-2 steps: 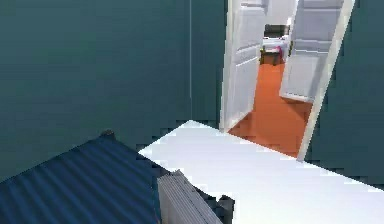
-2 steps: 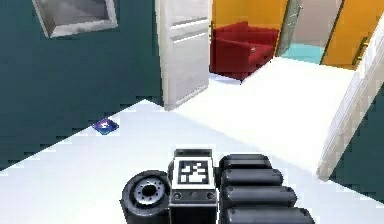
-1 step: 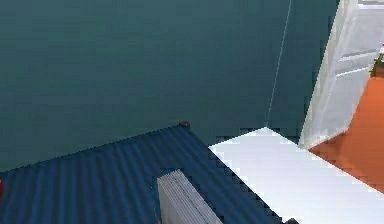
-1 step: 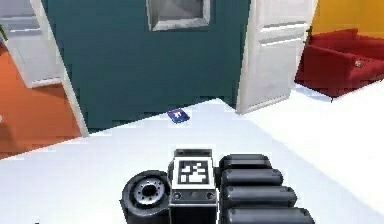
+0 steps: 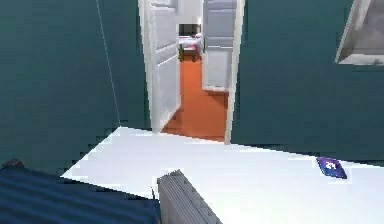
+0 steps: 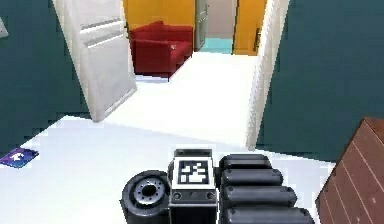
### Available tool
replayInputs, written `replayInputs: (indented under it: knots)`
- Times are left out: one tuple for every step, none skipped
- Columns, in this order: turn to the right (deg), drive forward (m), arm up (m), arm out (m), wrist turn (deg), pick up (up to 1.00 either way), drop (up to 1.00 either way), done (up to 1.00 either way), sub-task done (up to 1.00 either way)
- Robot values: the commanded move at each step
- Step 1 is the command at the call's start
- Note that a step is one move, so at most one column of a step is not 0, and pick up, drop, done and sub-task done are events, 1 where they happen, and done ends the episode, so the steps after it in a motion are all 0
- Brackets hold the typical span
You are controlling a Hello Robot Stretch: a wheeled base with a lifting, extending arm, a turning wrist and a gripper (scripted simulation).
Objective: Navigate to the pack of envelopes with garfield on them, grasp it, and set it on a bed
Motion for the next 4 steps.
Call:
replayInputs:
  knots:
    - [45.0, 0.0, 0.0, 0.0, 0.0, 0.0, 0.0, 0.0, 0.0]
    - [24.0, 0.0, 0.0, 0.0, 0.0, 0.0, 0.0, 0.0, 0.0]
    - [45.0, 0.0, 0.0, 0.0, 0.0, 0.0, 0.0, 0.0, 0.0]
    - [45.0, 0.0, 0.0, 0.0, 0.0, 0.0, 0.0, 0.0, 0.0]
